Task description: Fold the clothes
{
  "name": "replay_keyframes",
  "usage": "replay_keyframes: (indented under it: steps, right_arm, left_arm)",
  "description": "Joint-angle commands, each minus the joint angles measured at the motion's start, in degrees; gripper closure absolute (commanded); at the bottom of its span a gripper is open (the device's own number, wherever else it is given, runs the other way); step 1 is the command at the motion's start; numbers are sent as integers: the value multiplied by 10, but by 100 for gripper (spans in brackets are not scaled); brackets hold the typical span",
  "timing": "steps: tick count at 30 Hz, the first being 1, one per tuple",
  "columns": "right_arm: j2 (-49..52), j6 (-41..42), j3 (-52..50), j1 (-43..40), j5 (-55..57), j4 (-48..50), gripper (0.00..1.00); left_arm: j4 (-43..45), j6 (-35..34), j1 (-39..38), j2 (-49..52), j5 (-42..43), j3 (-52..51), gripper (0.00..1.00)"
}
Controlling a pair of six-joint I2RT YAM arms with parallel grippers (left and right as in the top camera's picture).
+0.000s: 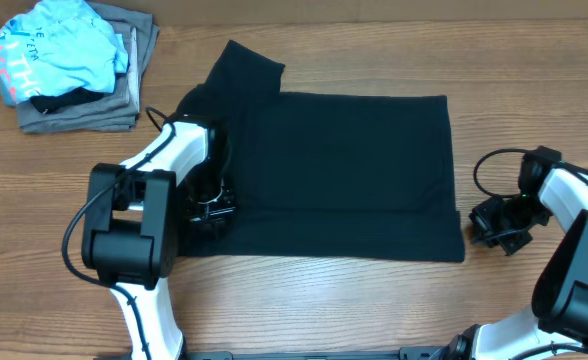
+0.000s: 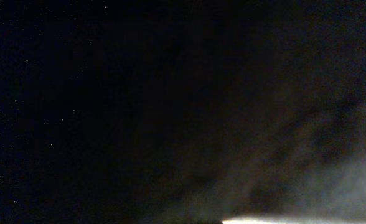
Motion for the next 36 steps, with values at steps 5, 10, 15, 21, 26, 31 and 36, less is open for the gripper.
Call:
replay_keyframes:
  steps: [5, 10, 15, 21, 26, 31, 36]
  right_arm:
    - [-115, 30, 34, -7, 16, -19, 96]
    - [-153, -21, 62, -1, -67, 14, 78]
    - [-154, -57, 79, 13, -203, 100, 22]
    - [-154, -57, 100, 51, -229, 169, 7]
    - [-154, -50, 107, 92, -205, 202, 0]
    - [-154, -57, 107, 141, -142, 187, 0]
    - [-153, -57, 107, 184, -91, 148, 0]
  left_arm:
    - [20, -24, 13, -180, -81, 3, 83]
    - [83, -15, 13, -247, -77, 18, 39]
    - [177, 7, 13, -253, -57, 48, 17]
    - [226, 59, 14, -208, -5, 162, 12]
    - [194, 102, 13, -110, -16, 329, 9]
    - [195, 151, 14, 24, -58, 480, 8]
    - [236, 190, 14, 128, -92, 531, 7]
